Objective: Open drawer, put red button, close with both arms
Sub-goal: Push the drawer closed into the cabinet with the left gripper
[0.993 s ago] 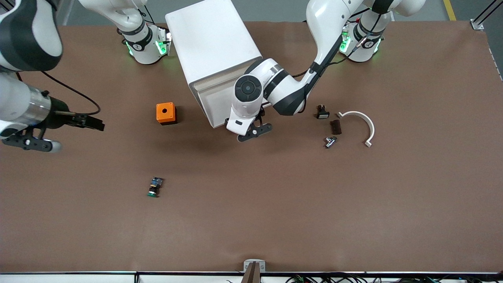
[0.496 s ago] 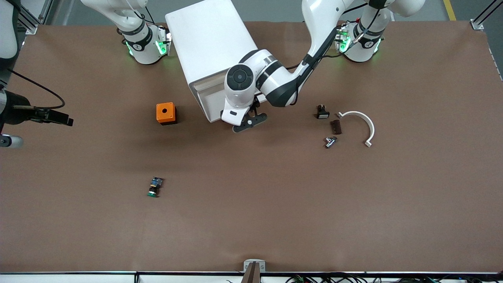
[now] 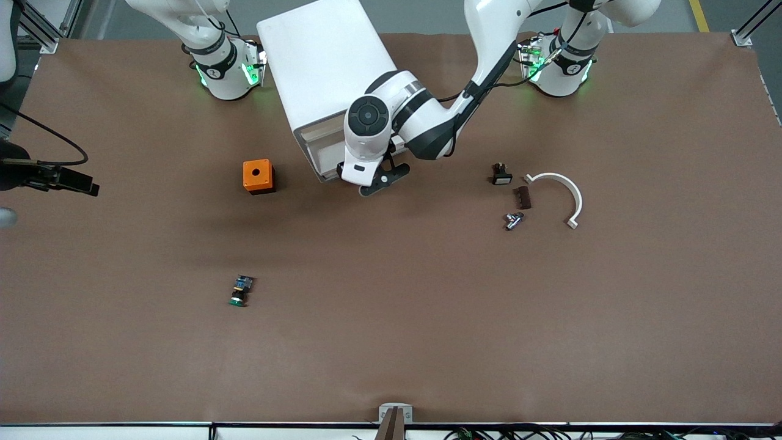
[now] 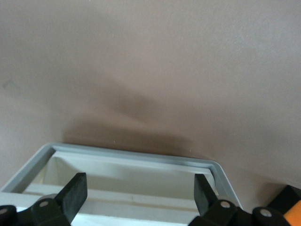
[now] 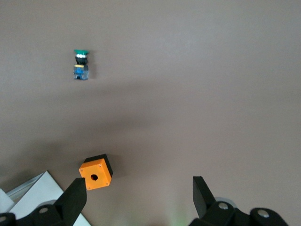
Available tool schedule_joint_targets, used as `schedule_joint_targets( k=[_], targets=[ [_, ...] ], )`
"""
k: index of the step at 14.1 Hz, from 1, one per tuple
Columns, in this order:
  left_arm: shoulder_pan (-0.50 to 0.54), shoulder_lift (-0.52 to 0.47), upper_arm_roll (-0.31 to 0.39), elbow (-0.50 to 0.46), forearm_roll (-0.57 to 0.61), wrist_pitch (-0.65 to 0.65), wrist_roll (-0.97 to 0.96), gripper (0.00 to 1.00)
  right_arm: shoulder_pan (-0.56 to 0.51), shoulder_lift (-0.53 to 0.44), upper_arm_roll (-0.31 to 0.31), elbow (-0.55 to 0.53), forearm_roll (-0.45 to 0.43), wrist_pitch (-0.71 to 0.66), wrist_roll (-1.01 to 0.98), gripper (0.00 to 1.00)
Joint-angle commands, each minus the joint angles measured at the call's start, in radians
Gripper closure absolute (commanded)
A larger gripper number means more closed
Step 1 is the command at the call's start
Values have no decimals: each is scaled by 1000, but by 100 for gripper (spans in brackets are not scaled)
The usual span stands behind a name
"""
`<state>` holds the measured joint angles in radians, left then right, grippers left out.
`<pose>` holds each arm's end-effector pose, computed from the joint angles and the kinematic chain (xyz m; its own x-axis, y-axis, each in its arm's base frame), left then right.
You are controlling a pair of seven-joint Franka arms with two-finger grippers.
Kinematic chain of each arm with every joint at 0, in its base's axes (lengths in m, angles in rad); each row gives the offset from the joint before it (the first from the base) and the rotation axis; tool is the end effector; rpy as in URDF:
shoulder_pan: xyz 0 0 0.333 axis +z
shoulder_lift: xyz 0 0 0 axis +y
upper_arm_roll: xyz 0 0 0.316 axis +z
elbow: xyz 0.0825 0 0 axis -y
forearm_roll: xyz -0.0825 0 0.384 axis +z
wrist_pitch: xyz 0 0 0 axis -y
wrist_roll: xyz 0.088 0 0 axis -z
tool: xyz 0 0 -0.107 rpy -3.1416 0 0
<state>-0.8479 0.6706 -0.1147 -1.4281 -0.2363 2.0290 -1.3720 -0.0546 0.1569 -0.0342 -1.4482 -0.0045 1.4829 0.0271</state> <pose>0.4105 -0.5863 0.2990 0.8186 0.5001 -0.2825 0.5139 -0.8574 -0.0290 0.5895 -0.0514 0.5846 0.9858 -0.1156 -0.1215 -0.1149 -0.9933 0.0131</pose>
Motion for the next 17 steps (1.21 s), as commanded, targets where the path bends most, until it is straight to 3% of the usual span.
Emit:
schedule_joint_targets(
  k=[1, 4, 8, 14, 17],
  targets=[
    [-13, -25, -3, -31, -64, 7, -50, 0, -4, 0, 17, 32, -37, -15, -12, 0],
    [-25, -19, -3, -40, -113, 5, -68, 0, 12, -22, 22, 43, -19, -99, 1, 0],
    [-26, -16, -3, -49, -210, 7, -98, 0, 27, -79, 17, 31, -19, -104, 2, 0],
    [-7, -19, -2, -52, -221, 7, -92, 0, 24, -125, 16, -18, -17, -115, 4, 0],
    [73, -40, 0, -29, -207, 13, -67, 0, 29, -154, 16, -53, -15, -105, 2, 0]
  ],
)
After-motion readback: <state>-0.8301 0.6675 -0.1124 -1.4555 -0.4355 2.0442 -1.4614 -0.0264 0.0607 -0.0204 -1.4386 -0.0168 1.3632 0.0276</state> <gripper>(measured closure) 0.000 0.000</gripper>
